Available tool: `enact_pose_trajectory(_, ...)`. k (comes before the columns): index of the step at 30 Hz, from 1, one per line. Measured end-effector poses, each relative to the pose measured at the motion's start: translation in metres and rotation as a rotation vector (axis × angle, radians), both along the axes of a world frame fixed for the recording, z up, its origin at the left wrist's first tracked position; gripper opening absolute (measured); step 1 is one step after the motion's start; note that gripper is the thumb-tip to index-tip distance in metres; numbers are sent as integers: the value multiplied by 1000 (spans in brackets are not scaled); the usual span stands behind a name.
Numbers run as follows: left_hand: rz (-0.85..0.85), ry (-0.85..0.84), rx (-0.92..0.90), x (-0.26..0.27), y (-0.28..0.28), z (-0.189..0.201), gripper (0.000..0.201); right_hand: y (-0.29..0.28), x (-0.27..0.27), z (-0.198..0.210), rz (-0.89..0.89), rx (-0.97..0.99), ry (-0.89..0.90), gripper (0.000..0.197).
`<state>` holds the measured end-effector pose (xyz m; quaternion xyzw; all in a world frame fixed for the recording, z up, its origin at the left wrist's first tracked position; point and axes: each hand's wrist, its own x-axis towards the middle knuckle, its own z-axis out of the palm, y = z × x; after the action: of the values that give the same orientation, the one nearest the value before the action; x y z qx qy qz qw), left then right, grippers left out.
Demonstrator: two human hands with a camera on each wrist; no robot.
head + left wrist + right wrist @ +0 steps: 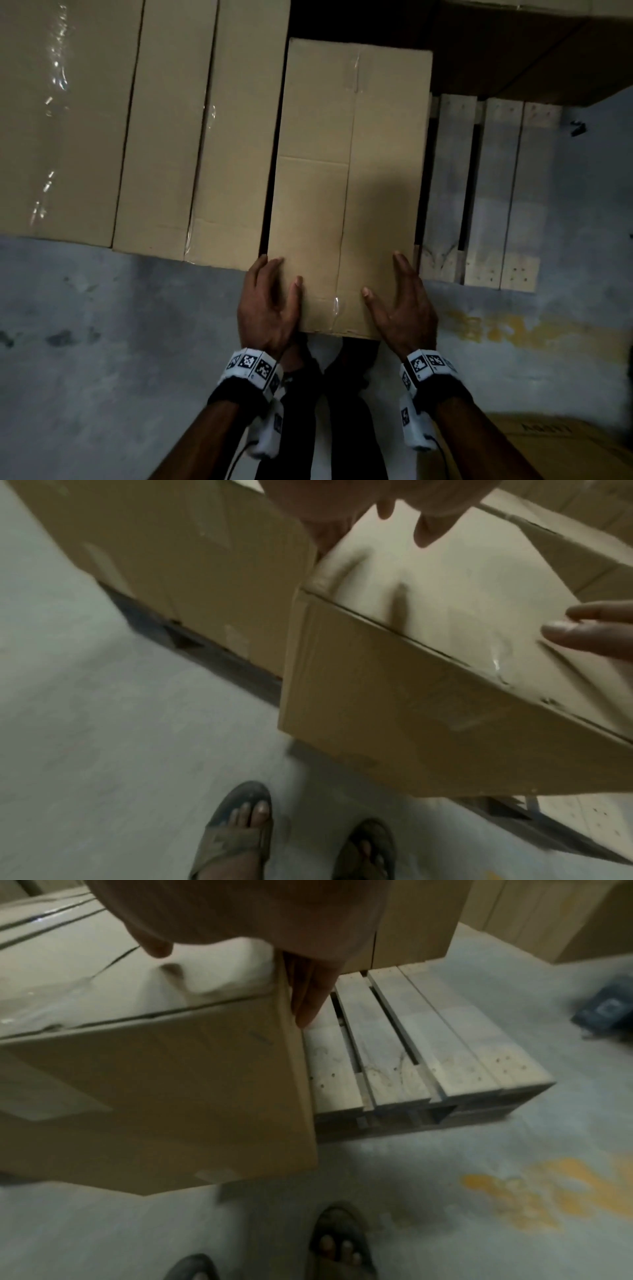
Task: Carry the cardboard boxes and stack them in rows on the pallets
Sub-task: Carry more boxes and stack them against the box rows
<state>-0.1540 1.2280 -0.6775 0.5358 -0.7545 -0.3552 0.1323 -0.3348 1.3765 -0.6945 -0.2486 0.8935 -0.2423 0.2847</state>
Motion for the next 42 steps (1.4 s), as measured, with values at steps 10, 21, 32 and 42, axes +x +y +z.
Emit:
enact_pose_trajectory(10, -606, -489, -99, 70, -45, -1, 141, 33, -26, 9, 458, 304, -138, 141)
enact_pose_trajectory(21, -642, -540, -197, 72, -69, -15, 128, 25, -21, -8, 519, 234, -27, 144)
enact_pose_trajectory(32, -509, -426, -255, 45, -75, -9, 84, -11, -52, 4, 521, 252, -35, 139)
enact_pose_trajectory(42, -554, -372, -356, 30, -91, -5, 49, -35, -75, 8, 538, 270, -27, 139)
